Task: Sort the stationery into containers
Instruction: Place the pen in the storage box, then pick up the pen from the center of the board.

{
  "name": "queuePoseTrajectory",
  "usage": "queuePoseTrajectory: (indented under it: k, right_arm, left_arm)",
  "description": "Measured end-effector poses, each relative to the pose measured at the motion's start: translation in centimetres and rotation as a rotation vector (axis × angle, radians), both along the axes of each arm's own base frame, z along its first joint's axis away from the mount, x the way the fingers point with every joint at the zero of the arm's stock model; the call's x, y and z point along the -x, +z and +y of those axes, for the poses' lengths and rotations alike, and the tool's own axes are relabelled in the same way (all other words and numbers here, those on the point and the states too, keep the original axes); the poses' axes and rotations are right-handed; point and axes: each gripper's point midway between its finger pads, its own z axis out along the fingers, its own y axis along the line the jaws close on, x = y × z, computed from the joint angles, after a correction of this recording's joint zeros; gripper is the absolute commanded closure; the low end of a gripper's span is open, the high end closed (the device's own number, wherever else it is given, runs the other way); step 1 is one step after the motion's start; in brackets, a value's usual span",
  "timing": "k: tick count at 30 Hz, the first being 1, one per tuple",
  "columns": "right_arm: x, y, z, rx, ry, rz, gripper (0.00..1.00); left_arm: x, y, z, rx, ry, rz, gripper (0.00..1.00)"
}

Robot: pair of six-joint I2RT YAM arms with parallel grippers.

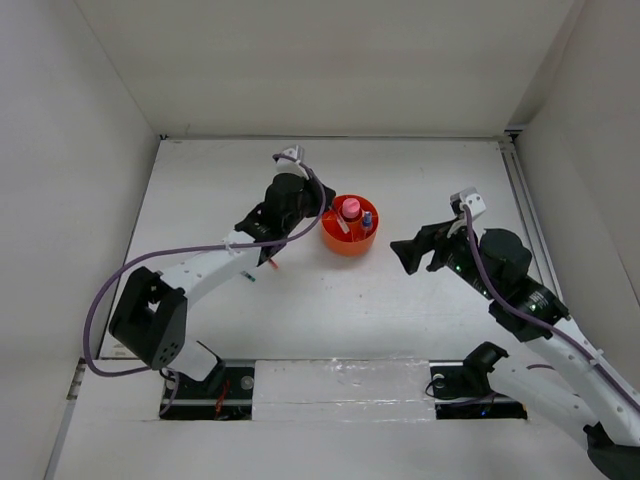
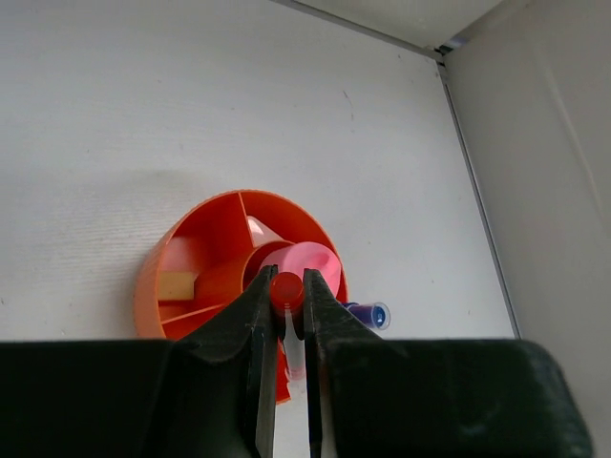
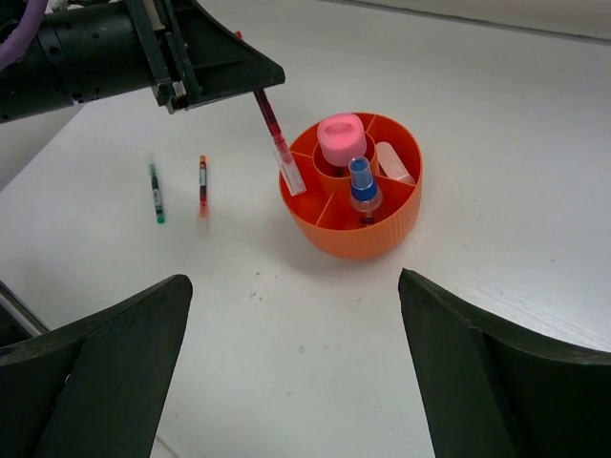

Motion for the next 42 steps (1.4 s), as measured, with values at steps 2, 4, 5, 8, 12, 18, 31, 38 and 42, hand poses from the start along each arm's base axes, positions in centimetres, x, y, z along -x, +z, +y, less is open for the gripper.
queuePoseTrajectory:
  k: [2,4,5,8,12,18,31,38,42]
  right_arm:
    - [0.0,-0.3,-0.1,0.006,-0.002,0.006,0.05]
    - [0.0,-0.2,-0.1,0.007,-0.002,0.004,0.05]
    - [0.1,-0.3,-0.1,0.006,-0.002,0.003,0.05]
    - [0.2,-0.3,-0.3,0.007,-0.003,0.004,0.05]
    - [0.5,-0.3,-0.4,0.007,-0.003,0.004,0.05]
    - [0.7,0.1,-0.6,-0.001,-0.003,-0.007,0.05]
    - [0.7,0.0,-0.6,0.001,-0.002,-0.005,0.04]
    - [0.6,-0.1,-0.5,0.005,0.000,-0.001,0.04]
    - [0.5,-0.5,-0.2,0.019,0.014,0.006,0.01]
  left_arm:
    - [-0.4,0.0,0.1,0.012,0.015,-0.010,1.00]
    - [-0.6,-0.3,0.0,0.021,0.020,-0.015,1.00]
    - [-0.6,-0.5,0.0,0.023,0.023,-0.015,1.00]
    - [-0.8,-1.6,0.1,0.023,0.037,-0.006,1.00]
    - [-1.0,-2.4,0.2,0.025,0.051,0.003,1.00]
    - [-1.3,-2.6,0.3,0.038,0.072,-0.004,0.97]
    - [-1.6,-4.6,0.0,0.021,0.072,0.029,0.59]
    - [-1.4,-4.3,0.1,0.013,0.065,0.027,0.42]
    - [-0.7,-2.1,0.9,0.024,0.073,0.001,0.11]
